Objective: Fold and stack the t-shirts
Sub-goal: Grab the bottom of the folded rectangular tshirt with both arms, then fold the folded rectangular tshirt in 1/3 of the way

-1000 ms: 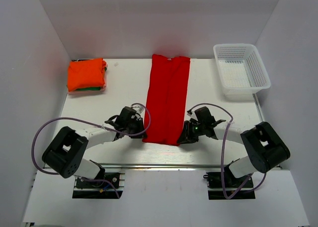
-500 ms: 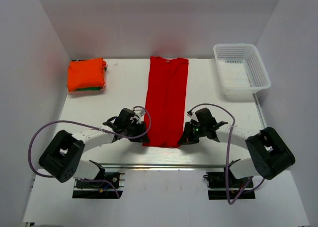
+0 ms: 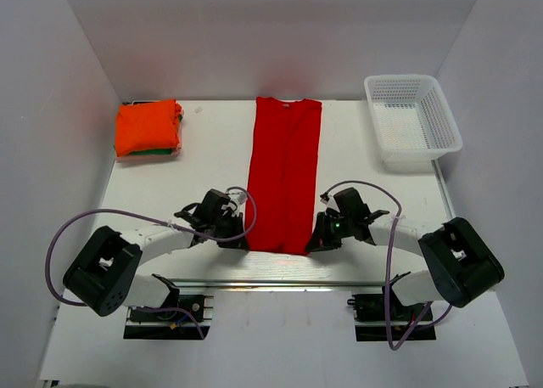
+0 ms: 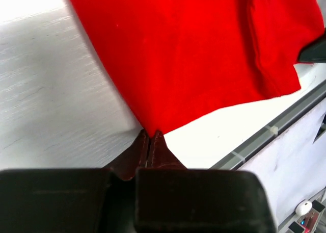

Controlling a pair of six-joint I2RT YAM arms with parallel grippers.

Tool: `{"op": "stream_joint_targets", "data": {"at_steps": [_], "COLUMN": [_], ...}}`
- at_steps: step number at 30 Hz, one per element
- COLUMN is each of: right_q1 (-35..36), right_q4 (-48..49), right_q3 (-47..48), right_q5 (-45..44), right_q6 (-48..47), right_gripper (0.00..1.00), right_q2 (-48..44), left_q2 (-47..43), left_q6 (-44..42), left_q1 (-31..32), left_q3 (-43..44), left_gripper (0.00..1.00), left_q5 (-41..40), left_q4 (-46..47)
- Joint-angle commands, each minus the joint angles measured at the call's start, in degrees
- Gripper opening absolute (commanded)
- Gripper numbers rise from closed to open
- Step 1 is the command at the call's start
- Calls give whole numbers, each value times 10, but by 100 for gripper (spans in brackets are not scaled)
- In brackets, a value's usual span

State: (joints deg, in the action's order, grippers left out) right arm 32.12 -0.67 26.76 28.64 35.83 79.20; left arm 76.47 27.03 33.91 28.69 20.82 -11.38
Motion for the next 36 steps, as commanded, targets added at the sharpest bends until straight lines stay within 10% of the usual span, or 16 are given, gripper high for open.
{"op": "stream_joint_targets", "data": {"at_steps": [1, 13, 36], "right_q1": [4, 11, -77], "right_q4": [1, -80, -185], "right_q3": [-5, 31, 409], "right_q5": [8, -41, -208], "right_q6": [-4, -25, -96], "right_gripper": [0, 0, 0], "right_q2": [-13, -113, 119], "left_q2": [-4, -120, 204], "left_q6": [-7, 3, 13], "left_q1": [5, 5, -70], "left_q3": [-6, 46, 452], "left_gripper": [0, 0, 0], "left_q5": [9, 18, -154], "left_q4": [-2, -45, -113]}}
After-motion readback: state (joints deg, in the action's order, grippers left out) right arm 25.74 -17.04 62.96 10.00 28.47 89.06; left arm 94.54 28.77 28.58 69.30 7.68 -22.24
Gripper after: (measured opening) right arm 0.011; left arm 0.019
